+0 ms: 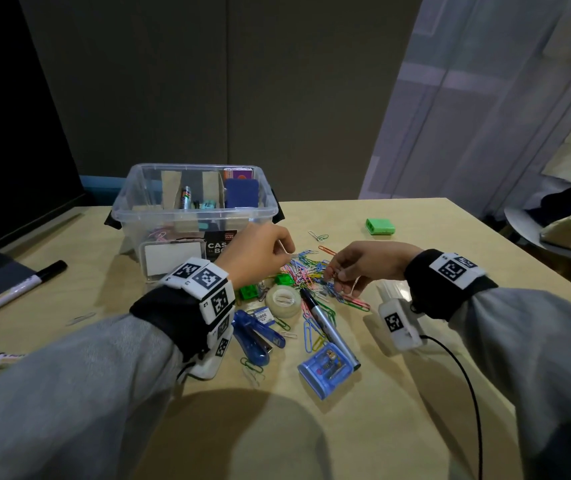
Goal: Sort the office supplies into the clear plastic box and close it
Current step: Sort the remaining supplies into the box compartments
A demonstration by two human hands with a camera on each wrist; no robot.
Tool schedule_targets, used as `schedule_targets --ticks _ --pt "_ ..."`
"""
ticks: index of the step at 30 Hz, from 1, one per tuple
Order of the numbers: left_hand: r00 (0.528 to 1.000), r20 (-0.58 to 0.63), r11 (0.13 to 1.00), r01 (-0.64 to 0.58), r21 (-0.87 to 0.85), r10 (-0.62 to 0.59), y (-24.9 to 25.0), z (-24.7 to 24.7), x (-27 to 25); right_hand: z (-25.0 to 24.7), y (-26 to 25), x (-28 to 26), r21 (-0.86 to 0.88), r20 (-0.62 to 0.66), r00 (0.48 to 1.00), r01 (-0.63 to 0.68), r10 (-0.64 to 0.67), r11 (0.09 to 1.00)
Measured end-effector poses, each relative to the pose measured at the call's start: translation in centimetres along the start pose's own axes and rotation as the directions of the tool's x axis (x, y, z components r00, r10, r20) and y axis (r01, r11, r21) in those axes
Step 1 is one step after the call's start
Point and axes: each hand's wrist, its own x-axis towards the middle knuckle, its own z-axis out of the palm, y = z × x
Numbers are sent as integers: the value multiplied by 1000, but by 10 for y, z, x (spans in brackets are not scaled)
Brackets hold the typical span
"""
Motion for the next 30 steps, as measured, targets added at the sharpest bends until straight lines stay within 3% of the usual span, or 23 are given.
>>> schedule_targets --ticks 3,5,8,11,14,19,30 --pt "1000 16 1000 -4 -5 4 2 1 0 2 2 2 -60 -45 999 -22 19 998" --pt "1000 28 1000 15 -22 -14 4 1 1 3 1 3 -251 -131 991 -45 12 967" --pt "993 72 984 103 -146 -93 3 2 2 6 -6 0 -580 -207 974 -48 -91 813" --pt "980 114 936 192 -295 -165 3 3 2 9 -14 -1 -756 -235 938 -13 -253 654" --pt "972 127 906 233 -355 -200 4 4 1 11 -19 -3 -781 -244 897 43 -368 622" --pt "969 141 902 241 -357 -203 2 5 -1 13 -24 -7 -815 -240 875 53 -420 577" --pt "968 144 896 244 -372 -204 2 3 -4 19 -28 -15 -705 -253 876 122 -409 698"
